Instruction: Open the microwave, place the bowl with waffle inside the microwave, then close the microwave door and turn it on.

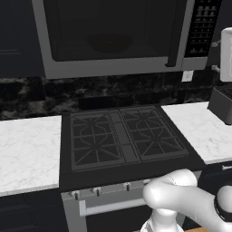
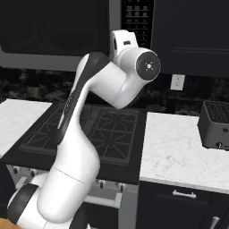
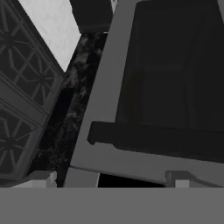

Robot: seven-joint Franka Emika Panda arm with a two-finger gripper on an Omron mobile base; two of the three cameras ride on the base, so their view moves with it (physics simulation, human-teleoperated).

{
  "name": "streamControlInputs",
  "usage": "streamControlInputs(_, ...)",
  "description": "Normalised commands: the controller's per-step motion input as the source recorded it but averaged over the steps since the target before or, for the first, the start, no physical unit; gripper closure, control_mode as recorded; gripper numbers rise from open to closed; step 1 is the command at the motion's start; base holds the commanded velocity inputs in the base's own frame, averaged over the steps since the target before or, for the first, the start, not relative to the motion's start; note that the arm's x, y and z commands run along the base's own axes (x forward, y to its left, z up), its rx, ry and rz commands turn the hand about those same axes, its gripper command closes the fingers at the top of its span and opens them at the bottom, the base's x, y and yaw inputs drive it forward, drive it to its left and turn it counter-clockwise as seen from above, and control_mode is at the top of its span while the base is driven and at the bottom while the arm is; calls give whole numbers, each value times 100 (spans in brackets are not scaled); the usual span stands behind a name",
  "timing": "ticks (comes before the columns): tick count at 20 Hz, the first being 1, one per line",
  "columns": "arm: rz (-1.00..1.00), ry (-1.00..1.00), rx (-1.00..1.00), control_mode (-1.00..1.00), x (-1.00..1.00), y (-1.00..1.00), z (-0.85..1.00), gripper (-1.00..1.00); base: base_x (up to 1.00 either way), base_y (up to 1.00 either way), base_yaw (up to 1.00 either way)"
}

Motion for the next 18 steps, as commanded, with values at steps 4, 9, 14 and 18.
streamControlInputs(4, 0, 0, 0, -100, 18, -58, -14, -100, 0, 0, 0)
streamControlInputs(9, 0, 0, 0, -100, 1, -45, -7, -100, 0, 0, 0)
streamControlInputs(14, 0, -2, 0, -100, 15, -3, -7, 100, 0, 0, 0)
streamControlInputs(18, 0, -3, 0, -100, 7, 4, -3, 100, 0, 0, 0)
